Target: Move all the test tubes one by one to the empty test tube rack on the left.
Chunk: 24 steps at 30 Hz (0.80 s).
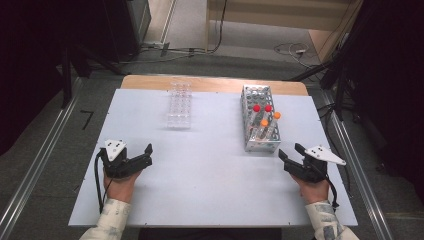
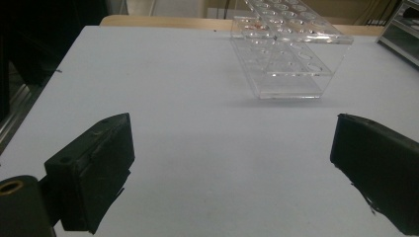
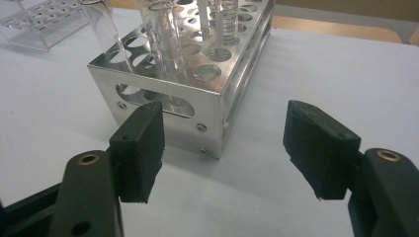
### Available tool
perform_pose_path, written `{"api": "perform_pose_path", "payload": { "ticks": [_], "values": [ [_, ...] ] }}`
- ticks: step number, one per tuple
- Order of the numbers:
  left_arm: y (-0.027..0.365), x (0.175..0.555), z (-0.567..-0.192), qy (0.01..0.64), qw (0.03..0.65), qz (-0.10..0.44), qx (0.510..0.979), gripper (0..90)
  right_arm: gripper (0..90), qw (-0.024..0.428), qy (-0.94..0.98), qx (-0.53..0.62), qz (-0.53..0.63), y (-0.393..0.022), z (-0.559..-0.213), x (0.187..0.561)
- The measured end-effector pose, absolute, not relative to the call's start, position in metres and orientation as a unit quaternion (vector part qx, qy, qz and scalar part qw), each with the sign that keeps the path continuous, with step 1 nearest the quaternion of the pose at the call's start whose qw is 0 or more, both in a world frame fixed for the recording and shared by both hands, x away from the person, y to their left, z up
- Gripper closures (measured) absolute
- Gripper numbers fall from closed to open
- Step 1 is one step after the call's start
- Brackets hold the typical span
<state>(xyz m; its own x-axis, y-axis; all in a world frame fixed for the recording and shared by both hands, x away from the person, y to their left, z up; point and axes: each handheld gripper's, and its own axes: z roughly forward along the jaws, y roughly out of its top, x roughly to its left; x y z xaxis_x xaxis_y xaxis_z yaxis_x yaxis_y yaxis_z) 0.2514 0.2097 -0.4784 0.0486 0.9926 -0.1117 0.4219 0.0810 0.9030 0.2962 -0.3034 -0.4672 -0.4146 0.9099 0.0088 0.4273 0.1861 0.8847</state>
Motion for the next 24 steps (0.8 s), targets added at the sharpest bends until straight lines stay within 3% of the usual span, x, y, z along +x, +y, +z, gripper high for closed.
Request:
{"api": "perform_pose_path", "payload": {
  "ticks": [24],
  "values": [
    [0.208,0.253,-0.480,0.601,0.419,0.331,0.595,3.6,32.3,0.276,0.722,0.447,0.450,-0.285,-0.461,0.305]
  ]
}}
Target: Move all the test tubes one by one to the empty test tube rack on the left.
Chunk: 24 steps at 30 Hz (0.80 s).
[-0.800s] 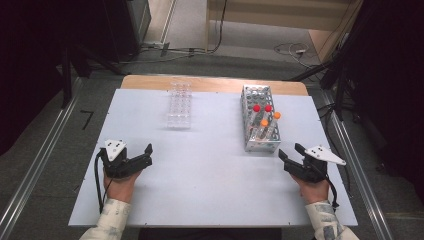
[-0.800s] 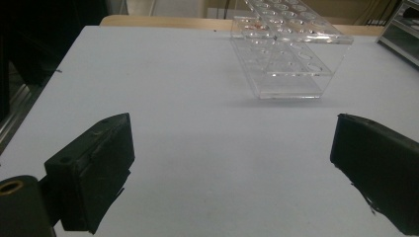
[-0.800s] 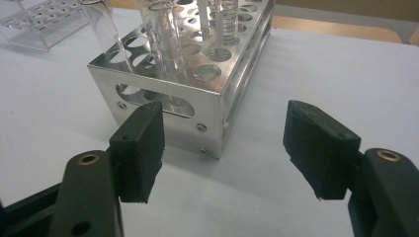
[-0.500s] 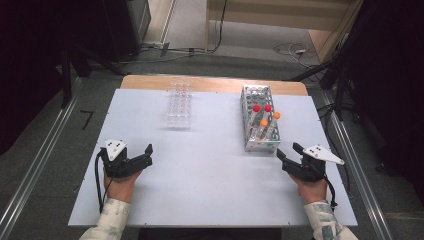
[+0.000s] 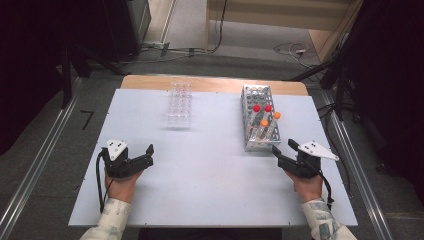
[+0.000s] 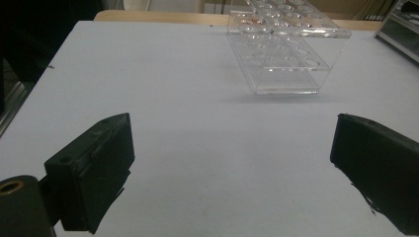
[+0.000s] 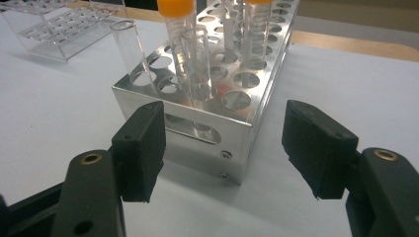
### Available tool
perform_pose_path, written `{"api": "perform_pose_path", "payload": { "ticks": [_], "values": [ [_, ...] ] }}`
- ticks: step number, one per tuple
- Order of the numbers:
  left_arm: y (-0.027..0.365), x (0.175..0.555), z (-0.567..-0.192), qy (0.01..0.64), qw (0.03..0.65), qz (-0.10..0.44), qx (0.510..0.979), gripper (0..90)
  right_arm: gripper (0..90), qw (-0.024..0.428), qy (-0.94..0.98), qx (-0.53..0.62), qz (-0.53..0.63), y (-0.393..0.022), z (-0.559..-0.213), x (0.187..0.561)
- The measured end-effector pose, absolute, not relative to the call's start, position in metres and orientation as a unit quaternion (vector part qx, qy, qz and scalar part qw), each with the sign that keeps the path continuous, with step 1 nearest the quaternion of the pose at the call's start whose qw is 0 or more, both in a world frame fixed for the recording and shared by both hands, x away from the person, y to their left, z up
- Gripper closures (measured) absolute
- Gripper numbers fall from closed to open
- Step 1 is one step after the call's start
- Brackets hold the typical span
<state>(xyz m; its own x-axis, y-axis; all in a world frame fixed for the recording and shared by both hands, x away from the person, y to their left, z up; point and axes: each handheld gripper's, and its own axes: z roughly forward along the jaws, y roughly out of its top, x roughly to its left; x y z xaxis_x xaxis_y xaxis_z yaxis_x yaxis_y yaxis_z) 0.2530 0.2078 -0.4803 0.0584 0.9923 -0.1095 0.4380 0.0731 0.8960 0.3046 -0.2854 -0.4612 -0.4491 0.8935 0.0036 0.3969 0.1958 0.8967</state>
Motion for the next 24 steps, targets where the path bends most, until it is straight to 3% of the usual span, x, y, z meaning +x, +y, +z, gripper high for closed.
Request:
{"api": "perform_pose_path", "payload": {
  "ticks": [12,24],
  "values": [
    [0.205,0.254,-0.481,0.599,0.419,0.330,0.598,3.6,36.1,0.277,0.722,0.439,0.457,-0.279,-0.458,0.311],
    [0.203,0.254,-0.481,0.596,0.418,0.331,0.600,3.6,45.6,0.281,0.726,0.426,0.461,-0.271,-0.454,0.319]
  ]
}}
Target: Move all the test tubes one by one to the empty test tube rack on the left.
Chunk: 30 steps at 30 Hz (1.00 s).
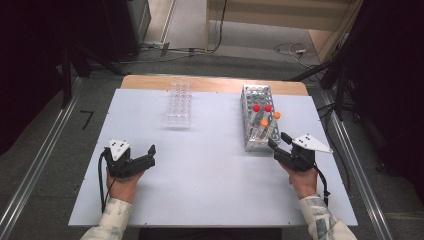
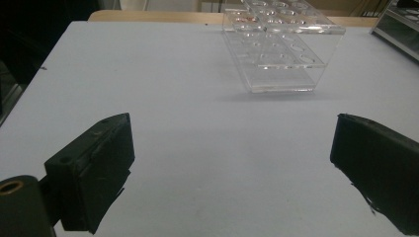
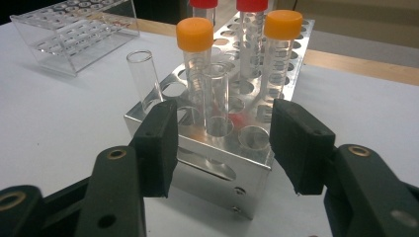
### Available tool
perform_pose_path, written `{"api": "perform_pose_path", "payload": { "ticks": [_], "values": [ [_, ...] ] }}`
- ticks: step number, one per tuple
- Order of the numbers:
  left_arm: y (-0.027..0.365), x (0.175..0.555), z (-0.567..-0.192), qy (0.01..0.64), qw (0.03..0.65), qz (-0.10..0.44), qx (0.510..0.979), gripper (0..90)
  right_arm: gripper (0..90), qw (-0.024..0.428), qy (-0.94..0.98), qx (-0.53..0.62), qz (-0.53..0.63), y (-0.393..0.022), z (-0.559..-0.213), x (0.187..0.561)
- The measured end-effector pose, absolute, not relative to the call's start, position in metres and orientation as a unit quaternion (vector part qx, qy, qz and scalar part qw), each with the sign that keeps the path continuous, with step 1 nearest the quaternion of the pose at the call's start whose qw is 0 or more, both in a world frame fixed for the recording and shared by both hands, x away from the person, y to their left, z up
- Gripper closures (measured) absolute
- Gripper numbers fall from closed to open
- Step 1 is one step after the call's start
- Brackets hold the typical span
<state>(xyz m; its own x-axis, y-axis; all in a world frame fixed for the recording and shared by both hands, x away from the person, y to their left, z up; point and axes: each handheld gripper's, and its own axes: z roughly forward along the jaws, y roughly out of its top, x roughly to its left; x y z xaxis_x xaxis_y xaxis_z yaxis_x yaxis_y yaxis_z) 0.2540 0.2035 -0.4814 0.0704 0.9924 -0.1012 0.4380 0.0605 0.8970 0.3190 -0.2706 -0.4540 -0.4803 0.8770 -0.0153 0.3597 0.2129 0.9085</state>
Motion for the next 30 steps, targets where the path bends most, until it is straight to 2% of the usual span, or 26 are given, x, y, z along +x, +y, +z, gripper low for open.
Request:
{"api": "perform_pose_path", "payload": {
  "ticks": [14,22,30],
  "values": [
    [0.203,0.253,-0.481,0.595,0.419,0.332,0.600,3.6,59.9,0.273,0.728,0.426,0.463,-0.257,-0.461,0.335],
    [0.203,0.253,-0.481,0.594,0.421,0.332,0.600,3.6,65.5,0.272,0.726,0.430,0.464,-0.258,-0.462,0.336],
    [0.204,0.254,-0.482,0.596,0.419,0.330,0.600,3.6,67.0,0.275,0.725,0.429,0.464,-0.256,-0.464,0.339]
  ]
}}
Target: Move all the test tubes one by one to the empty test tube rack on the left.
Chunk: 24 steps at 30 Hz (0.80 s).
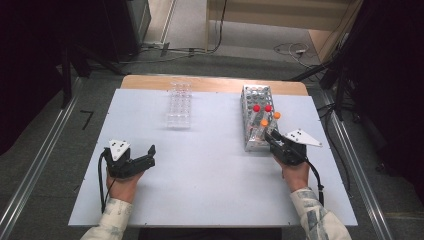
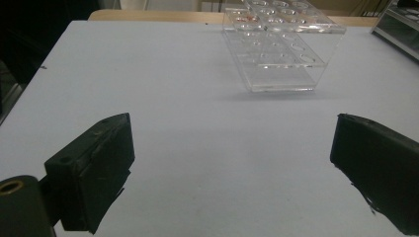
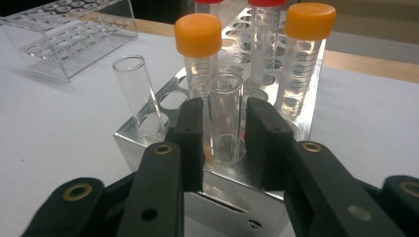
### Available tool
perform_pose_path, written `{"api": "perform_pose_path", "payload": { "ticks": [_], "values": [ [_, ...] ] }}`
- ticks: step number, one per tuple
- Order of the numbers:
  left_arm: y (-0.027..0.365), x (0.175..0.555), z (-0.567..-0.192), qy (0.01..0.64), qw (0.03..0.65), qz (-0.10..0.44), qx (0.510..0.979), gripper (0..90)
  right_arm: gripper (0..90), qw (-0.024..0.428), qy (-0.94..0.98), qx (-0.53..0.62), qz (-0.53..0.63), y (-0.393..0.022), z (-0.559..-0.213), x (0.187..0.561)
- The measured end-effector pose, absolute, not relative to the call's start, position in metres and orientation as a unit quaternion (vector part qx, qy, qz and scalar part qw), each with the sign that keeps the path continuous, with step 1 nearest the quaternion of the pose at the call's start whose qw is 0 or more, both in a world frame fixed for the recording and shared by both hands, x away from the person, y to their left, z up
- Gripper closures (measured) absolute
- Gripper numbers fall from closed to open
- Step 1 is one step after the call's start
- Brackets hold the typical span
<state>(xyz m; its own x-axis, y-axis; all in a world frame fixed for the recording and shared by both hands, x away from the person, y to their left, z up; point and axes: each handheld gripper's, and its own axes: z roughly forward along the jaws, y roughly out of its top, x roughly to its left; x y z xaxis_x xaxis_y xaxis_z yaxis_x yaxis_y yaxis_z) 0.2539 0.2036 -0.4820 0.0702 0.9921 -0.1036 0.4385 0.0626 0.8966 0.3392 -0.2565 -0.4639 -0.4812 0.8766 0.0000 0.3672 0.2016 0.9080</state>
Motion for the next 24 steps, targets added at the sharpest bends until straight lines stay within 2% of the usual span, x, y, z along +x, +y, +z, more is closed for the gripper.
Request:
{"api": "perform_pose_path", "payload": {
  "ticks": [5,15,24],
  "values": [
    [0.204,0.254,-0.482,0.597,0.420,0.329,0.599,3.6,67.2,0.272,0.727,0.433,0.459,-0.257,-0.466,0.341],
    [0.203,0.254,-0.483,0.596,0.418,0.327,0.603,3.6,73.1,0.281,0.729,0.427,0.455,-0.255,-0.466,0.340],
    [0.203,0.255,-0.483,0.596,0.419,0.326,0.603,3.6,73.2,0.291,0.713,0.421,0.480,-0.260,-0.451,0.334]
  ]
}}
